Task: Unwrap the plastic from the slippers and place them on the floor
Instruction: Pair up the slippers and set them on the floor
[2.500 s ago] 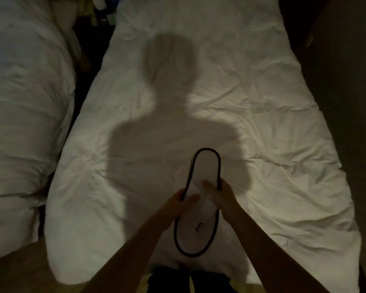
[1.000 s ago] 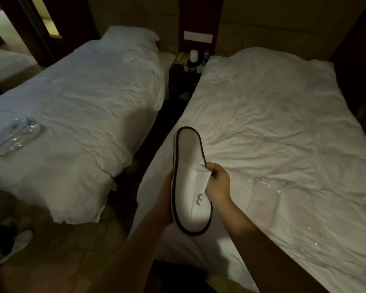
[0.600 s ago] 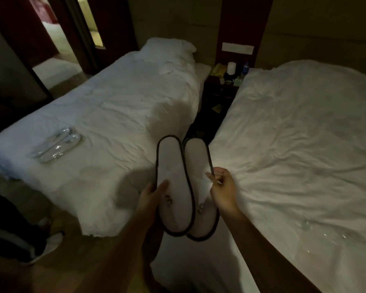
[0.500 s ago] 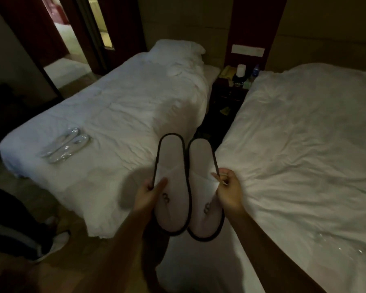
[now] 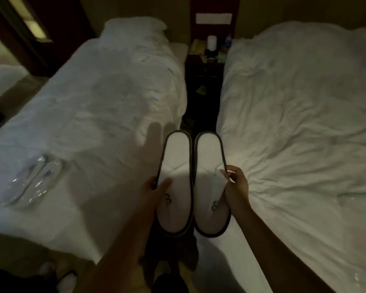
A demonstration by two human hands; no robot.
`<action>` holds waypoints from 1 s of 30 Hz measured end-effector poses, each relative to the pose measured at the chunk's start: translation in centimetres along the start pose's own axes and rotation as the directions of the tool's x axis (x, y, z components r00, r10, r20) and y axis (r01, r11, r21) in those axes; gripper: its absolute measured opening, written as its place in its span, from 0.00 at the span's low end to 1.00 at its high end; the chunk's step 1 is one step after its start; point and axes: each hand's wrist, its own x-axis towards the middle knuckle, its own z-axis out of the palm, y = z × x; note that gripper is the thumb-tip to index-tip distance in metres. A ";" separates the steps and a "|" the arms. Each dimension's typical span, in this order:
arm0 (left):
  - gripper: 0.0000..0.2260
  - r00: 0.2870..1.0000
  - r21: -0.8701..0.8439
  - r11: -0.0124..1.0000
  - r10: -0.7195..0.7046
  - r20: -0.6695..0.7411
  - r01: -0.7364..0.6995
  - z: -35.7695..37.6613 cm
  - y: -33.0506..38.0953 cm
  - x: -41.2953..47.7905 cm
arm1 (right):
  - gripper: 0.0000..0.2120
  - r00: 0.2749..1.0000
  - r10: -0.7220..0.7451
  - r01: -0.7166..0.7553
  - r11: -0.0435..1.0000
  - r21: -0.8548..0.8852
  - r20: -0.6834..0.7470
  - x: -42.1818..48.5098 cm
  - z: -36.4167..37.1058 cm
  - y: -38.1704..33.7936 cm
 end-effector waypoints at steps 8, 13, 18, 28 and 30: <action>0.09 0.969 0.149 0.987 -0.101 0.224 0.068 -5.5 -4.1 6.6 | 0.10 0.974 0.079 -0.079 0.997 0.007 -0.213 -2.7 6.4 3.3; 0.03 0.960 0.217 0.971 -0.152 0.235 0.100 -6.4 -9.7 8.3 | 0.06 0.963 0.112 -0.135 0.988 -0.080 -0.244 -2.6 8.3 8.5; 0.09 0.932 0.279 0.932 -0.294 0.211 0.230 -6.0 -20.9 12.1 | 0.05 0.951 0.252 -0.280 0.948 -0.154 -0.179 0.9 11.0 20.2; 0.23 0.877 0.378 0.830 -0.473 0.085 0.411 -1.9 -53.9 19.1 | 0.14 0.896 0.427 -0.444 0.855 -0.269 -0.122 8.2 14.3 52.6; 0.28 0.862 0.379 0.816 -0.499 0.084 0.436 -0.8 -58.7 20.8 | 0.19 0.887 0.429 -0.461 0.837 -0.294 -0.169 9.5 14.7 57.8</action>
